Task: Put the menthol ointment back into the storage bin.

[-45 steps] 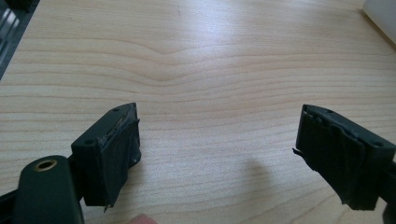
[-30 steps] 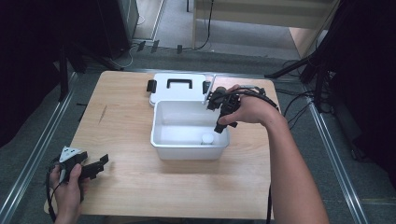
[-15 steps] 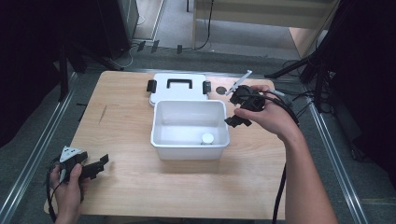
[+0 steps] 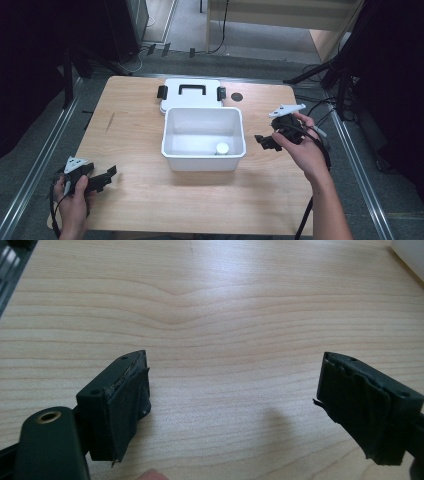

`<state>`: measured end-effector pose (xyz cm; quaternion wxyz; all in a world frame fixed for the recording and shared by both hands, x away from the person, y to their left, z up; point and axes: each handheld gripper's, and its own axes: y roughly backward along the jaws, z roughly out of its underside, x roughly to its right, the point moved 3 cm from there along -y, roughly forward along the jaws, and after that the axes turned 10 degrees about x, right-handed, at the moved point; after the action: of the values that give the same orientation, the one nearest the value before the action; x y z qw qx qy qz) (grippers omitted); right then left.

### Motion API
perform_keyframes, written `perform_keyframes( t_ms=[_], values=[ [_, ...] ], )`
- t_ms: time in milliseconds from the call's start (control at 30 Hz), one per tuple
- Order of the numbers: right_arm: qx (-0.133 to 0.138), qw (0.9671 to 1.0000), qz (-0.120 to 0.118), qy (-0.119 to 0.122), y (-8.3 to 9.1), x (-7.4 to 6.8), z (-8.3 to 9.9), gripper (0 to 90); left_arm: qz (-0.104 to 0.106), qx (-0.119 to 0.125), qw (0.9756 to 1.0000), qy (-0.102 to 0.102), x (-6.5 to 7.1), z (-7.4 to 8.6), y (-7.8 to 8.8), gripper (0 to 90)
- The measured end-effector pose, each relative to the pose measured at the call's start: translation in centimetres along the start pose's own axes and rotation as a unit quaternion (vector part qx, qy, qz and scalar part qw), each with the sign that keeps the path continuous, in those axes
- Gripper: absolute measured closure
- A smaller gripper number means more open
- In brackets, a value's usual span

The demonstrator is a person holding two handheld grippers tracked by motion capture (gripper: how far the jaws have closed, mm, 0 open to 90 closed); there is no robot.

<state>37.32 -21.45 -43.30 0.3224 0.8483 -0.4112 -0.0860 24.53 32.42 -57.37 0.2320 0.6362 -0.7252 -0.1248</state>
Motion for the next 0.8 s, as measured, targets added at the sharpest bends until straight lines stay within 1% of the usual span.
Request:
perform_keyframes(
  t_ms=[100, 133, 267, 300, 367, 500, 600, 800],
  values=[
    [0.021, 0.9996, 0.0, -0.02, 0.1, 0.1, 1.8, 15.3, -0.001, -0.004, 1.0, -0.005, 0.1, 0.0, 0.0, 14.4],
    [0.029, 0.9993, 0.0, -0.023, 0.1, 0.1, 2.2, 15.3, -0.002, -0.003, 1.0, -0.005, 0.1, 0.0, -0.1, 14.4],
    [0.066, 0.9965, 0.014, -0.049, 0.5, 0.2, 4.7, 15.3, 0.001, -0.002, 1.0, -0.002, 0.0, 0.0, 0.0, 14.4],
    [0.076, 0.9952, 0.015, -0.059, 0.5, 0.2, 5.3, 15.3, 0.001, -0.002, 1.0, -0.001, 0.0, 0.0, 0.0, 14.4],
    [0.089, 0.9932, 0.019, -0.072, 0.6, 0.2, 6.6, 15.3, 0.001, 0.0, 1.0, -0.001, 0.0, 0.0, 0.0, 14.4],
    [0.108, 0.9891, 0.041, -0.092, 0.8, 0.3, 9.0, 15.3, -0.002, -0.001, 1.0, -0.005, 0.1, 0.0, 0.0, 14.4],
    [0.126, 0.9853, 0.05, -0.104, 1.1, 0.3, 10.4, 15.3, -0.004, -0.002, 0.9999, -0.01, 0.1, 0.0, 0.0, 14.4],
    [0.161, 0.976, 0.075, -0.126, 2.2, 0.7, 13.4, 15.2, -0.003, 0.0, 1.0, -0.009, 0.1, 0.0, 0.0, 14.4]
  ],
)
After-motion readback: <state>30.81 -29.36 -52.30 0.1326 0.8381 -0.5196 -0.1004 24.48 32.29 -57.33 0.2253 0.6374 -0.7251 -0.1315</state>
